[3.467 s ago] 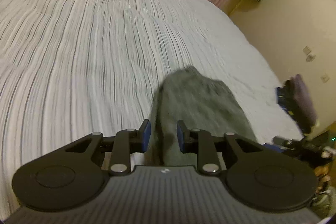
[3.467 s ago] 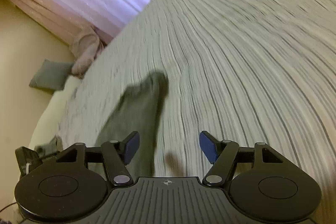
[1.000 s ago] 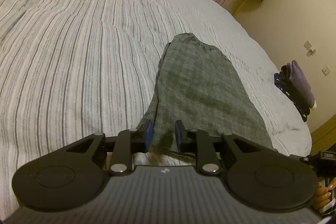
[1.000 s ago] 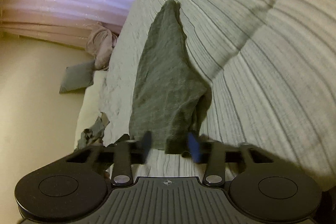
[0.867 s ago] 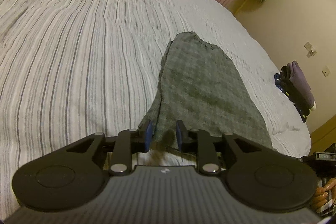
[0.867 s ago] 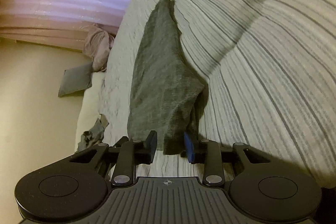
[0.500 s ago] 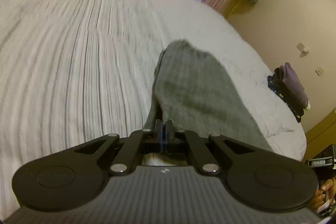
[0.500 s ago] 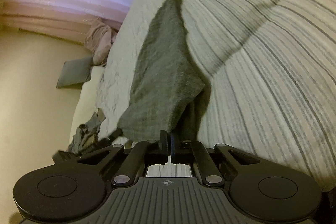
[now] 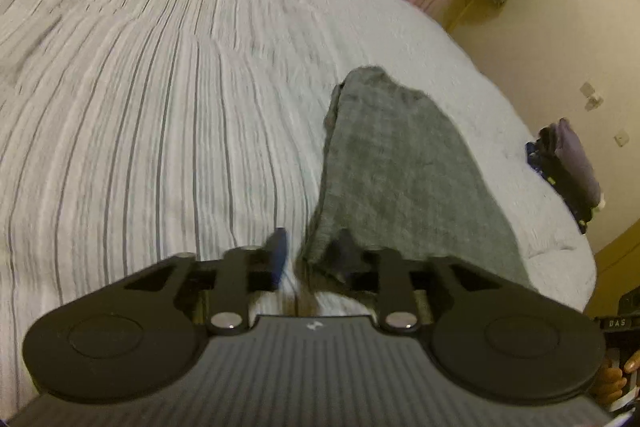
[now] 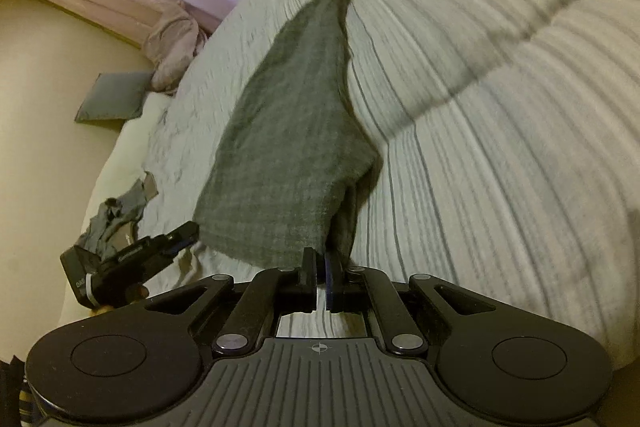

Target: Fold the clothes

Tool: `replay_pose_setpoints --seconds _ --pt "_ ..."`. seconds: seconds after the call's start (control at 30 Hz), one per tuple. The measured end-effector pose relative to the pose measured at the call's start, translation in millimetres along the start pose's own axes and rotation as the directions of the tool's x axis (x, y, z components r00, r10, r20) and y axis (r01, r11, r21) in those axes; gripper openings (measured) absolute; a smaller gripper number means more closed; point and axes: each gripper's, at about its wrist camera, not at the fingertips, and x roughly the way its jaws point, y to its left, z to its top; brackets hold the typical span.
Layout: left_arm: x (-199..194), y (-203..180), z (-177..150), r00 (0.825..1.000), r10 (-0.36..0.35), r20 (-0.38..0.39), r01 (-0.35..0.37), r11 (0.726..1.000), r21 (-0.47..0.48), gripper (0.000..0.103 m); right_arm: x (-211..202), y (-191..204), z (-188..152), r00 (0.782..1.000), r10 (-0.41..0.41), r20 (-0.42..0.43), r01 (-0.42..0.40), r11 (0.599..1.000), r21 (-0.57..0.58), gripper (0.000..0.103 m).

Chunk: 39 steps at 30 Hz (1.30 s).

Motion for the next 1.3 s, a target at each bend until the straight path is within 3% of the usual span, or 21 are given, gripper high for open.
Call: replay_pose_setpoints --seconds 0.03,0.07,0.1,0.13,0.37,0.43,0.47,0.5,0.53,0.57,0.6,0.7,0.83,1.0,1.1,1.2,1.3 --pt "-1 4 3 1.000 -0.009 0.012 0.009 1.000 -0.016 0.031 -3 0 0 1.000 0.006 0.008 -0.006 1.000 0.011 0.017" --pt "-2 7 5 1.000 -0.018 0.024 0.018 0.999 -0.032 0.035 -5 -2 1 1.000 0.005 0.017 -0.005 1.000 0.029 0.047" --pt "-2 10 7 0.999 -0.024 0.029 0.025 0.999 -0.044 0.036 -7 -4 1 0.999 0.014 0.032 -0.016 0.999 0.049 0.059" --pt "-1 11 9 0.999 -0.028 0.029 0.029 0.998 -0.053 0.037 -8 -4 1 0.998 0.045 0.048 -0.048 0.997 0.063 0.060" --pt "28 14 13 0.997 -0.067 -0.039 0.064 0.995 -0.073 0.052 14 -14 7 0.997 0.074 0.026 -0.077 0.988 0.135 0.060" --pt "36 13 13 0.996 -0.080 -0.049 0.076 0.993 -0.086 0.050 29 -20 10 0.997 0.080 0.011 -0.081 0.982 0.169 0.059" --pt "38 13 12 0.995 -0.086 -0.052 0.081 0.993 -0.086 0.047 34 -21 10 0.996 0.092 0.006 -0.092 0.981 0.169 0.050" --pt "40 11 11 0.994 -0.091 -0.062 0.085 0.993 -0.086 0.027 41 -21 12 0.996 0.091 -0.010 -0.088 0.982 0.165 0.039" --pt "42 9 9 0.992 -0.096 -0.079 0.089 0.992 -0.087 0.013 48 -21 13 0.996 0.089 -0.027 -0.084 0.983 0.161 0.017" --pt "44 6 7 0.990 -0.100 -0.096 0.092 0.992 -0.087 0.004 50 -24 15 0.995 0.092 -0.037 -0.084 0.981 0.174 0.011" --pt "44 3 5 0.990 -0.097 -0.102 0.089 0.993 -0.082 0.004 52 -27 17 0.994 0.096 -0.047 -0.085 0.978 0.188 0.007" --pt "32 -8 0 0.994 -0.092 -0.062 0.086 0.992 -0.092 0.003 33 -25 26 0.995 0.098 -0.037 -0.091 0.984 0.155 0.006" --pt "8 -33 -18 0.990 -0.144 0.008 0.144 0.981 -0.132 0.003 -11 -18 40 0.996 0.092 0.001 -0.092 0.994 0.063 0.005" --pt "-9 -83 -75 0.984 -0.169 0.060 0.176 0.973 -0.151 0.004 -67 -12 50 0.999 0.022 0.049 -0.018 0.997 -0.081 0.005" --pt "-10 -102 -118 0.987 -0.142 0.081 0.155 0.970 -0.187 0.004 -85 -20 40 0.999 -0.023 0.044 0.029 0.991 -0.130 0.005" --pt "-1 -109 -154 0.993 -0.091 0.076 0.107 0.965 -0.238 0.005 -79 -39 24 0.996 -0.086 0.001 0.086 0.991 -0.099 0.005" --pt "-9 -102 -164 0.995 -0.064 0.070 0.081 0.958 -0.276 0.010 -79 -49 9 0.992 -0.124 -0.012 0.122 0.987 -0.106 0.006"
